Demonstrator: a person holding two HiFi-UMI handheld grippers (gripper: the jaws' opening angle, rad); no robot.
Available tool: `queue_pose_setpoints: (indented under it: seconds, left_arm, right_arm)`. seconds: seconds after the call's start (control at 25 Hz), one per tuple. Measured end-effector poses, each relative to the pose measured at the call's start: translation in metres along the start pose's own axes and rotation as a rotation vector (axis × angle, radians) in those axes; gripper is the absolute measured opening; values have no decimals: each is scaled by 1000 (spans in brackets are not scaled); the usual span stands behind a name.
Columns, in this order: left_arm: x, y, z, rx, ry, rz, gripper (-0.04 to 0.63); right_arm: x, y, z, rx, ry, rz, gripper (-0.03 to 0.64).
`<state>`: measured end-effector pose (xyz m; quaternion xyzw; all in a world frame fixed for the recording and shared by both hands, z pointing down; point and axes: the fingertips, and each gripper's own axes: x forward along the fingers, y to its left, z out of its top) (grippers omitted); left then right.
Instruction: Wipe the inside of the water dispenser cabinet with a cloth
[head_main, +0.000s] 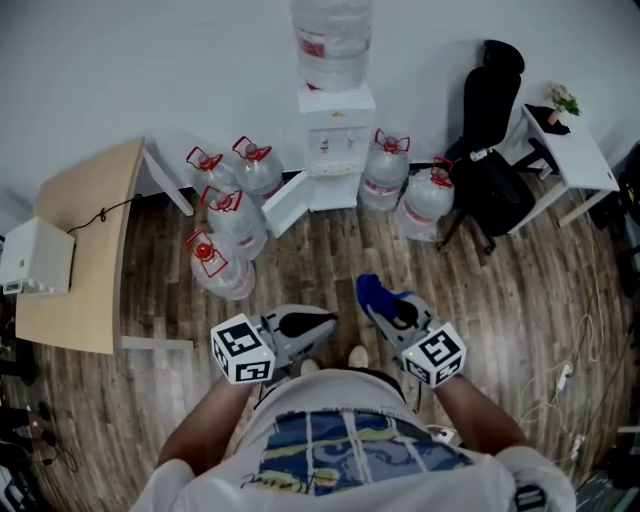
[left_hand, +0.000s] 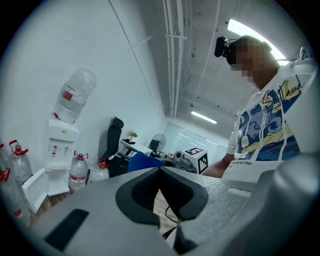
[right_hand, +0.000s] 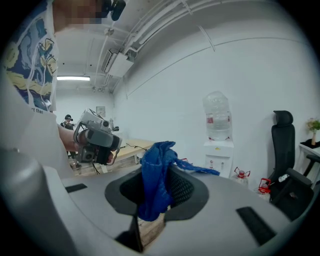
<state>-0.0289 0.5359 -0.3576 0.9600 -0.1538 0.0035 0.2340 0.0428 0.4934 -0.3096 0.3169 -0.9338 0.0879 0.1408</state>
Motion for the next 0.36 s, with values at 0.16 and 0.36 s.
queue_pose_setpoints:
  seconds: [0.16, 0.36]
  left_arm:
    - [-22, -5, -11, -10, -9, -18, 3]
    - [-43, 3, -32, -35, 6, 2, 3]
  right_arm:
    - [9, 20, -6, 2, -1, -6, 83]
    - [26, 37, -16, 15, 0, -13, 83]
